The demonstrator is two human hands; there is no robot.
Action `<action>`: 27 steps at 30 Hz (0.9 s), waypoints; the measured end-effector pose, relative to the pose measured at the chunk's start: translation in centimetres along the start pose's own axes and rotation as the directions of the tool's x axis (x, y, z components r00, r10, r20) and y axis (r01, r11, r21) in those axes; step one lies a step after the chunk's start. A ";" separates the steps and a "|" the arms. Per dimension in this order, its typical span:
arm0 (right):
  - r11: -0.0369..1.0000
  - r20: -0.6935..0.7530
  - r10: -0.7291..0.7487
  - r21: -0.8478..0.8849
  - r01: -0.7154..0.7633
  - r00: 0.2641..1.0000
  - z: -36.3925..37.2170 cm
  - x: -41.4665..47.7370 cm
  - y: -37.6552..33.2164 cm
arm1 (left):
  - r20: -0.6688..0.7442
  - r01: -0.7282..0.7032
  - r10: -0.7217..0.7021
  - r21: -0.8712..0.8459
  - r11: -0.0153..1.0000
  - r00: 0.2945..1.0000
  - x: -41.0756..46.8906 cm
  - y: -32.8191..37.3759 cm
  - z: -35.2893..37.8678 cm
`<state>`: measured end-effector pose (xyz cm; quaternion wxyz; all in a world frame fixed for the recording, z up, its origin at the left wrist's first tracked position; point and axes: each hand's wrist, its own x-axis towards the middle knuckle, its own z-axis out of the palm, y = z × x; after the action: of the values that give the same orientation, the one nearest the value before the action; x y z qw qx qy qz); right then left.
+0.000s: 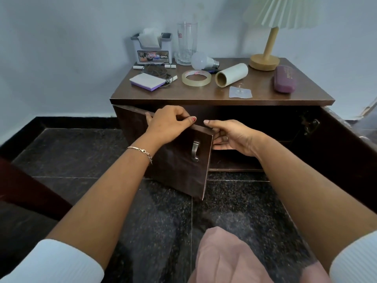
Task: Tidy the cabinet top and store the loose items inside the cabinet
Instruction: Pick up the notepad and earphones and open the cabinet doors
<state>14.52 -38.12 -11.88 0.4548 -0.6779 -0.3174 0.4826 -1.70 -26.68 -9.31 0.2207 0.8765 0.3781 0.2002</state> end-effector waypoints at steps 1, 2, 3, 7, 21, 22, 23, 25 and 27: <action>0.999 0.047 0.003 -0.033 -0.001 0.999 0.3 -0.2 -0.1 | 0.022 0.012 -0.012 -0.018 1.000 1.000 -0.3 -0.1 -0.3; 0.998 0.091 0.007 -0.065 -0.001 0.996 0.7 -0.5 -0.2 | 0.046 0.019 -0.017 -0.042 0.999 0.999 -0.7 -0.4 -0.6; 0.995 0.134 0.012 -0.098 0.002 0.991 1.2 -0.9 -0.2 | 0.071 0.019 -0.015 -0.063 0.998 0.997 -1.0 -0.6 -0.9; 0.991 0.265 0.043 -0.135 -0.007 0.963 3.0 -1.7 -0.3 | 0.159 -0.011 0.025 -0.085 0.996 0.987 -2.8 -1.3 -2.5; 0.995 0.632 0.037 0.047 -0.085 0.774 9.6 -2.0 -0.4 | 0.233 0.001 0.008 -0.038 0.999 0.973 -6.3 -3.0 -4.9; 0.995 0.646 0.036 0.050 -0.090 0.762 9.9 -1.7 -0.4 | 0.199 -0.011 0.018 -0.039 0.999 0.980 -6.5 -3.3 -5.1; 0.994 0.658 0.037 0.053 -0.095 0.752 10.2 -1.4 -0.4 | 0.141 -0.031 0.033 -0.018 0.999 0.990 -6.8 -3.5 -5.1; 0.994 0.679 0.041 0.047 -0.099 0.733 10.8 -0.9 -0.5 | 0.030 -0.029 0.027 0.066 0.997 0.999 -7.3 -4.2 -5.3; 0.996 0.699 0.042 0.024 -0.081 0.714 11.6 -0.5 -0.7 | -0.020 0.024 -0.022 0.103 0.994 1.000 -7.9 -4.9 -5.5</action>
<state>3.40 -34.72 -12.46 0.3029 -0.4439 -0.4299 0.7255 -12.37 -28.29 -8.92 0.1738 0.8803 0.4003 0.1863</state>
